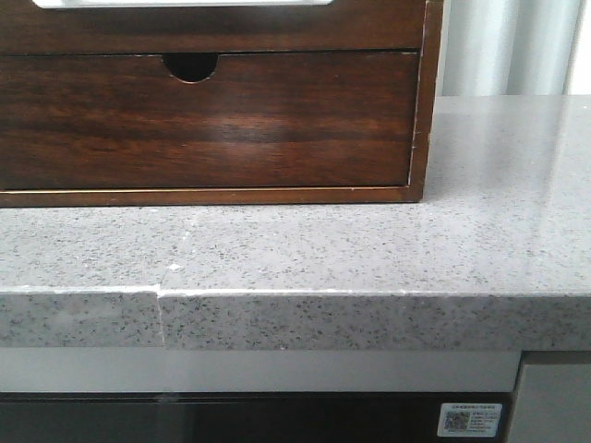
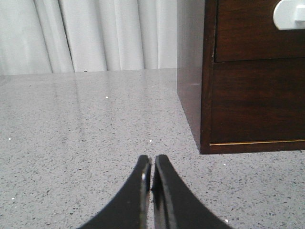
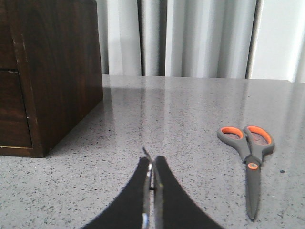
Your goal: Put scissors in drawer with both arms
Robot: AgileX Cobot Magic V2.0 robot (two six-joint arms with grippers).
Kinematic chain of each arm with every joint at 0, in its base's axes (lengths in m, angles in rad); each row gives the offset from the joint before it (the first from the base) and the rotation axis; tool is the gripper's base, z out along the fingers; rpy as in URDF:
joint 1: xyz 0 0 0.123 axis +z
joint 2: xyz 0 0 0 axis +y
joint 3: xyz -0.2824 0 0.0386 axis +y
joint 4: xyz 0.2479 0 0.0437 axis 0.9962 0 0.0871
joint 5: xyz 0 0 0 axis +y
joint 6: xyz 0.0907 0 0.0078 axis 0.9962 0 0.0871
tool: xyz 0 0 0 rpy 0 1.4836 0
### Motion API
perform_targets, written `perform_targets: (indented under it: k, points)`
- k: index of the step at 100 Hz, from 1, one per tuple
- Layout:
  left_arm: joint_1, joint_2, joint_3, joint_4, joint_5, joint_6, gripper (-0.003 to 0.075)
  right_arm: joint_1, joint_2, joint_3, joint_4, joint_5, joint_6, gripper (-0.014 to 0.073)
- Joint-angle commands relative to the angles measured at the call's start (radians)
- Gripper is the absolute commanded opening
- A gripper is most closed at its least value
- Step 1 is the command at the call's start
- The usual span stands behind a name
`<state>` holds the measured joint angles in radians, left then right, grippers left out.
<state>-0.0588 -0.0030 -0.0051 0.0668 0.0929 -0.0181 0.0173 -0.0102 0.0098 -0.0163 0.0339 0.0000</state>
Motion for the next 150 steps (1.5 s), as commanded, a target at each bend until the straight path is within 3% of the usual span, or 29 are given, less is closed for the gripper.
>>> perform_targets:
  k: [1,104,132,150]
  points:
    - [-0.007,-0.031,0.036,-0.004,-0.080,-0.009,-0.0020,-0.005,-0.021,0.017,-0.002,-0.077,0.000,-0.0069]
    - [-0.007,-0.031,0.036,-0.026,-0.115,-0.009,-0.0020,-0.005,-0.021,0.010,0.001,-0.083,0.000,-0.0069]
    - [-0.007,-0.030,-0.083,-0.193,-0.144,-0.009,-0.0020,-0.005,-0.009,-0.170,0.044,0.085,0.000,-0.0069]
    - [-0.007,0.034,-0.269,-0.191,0.018,-0.009,-0.0020,-0.005,0.079,-0.337,0.041,0.211,0.000,-0.0069]
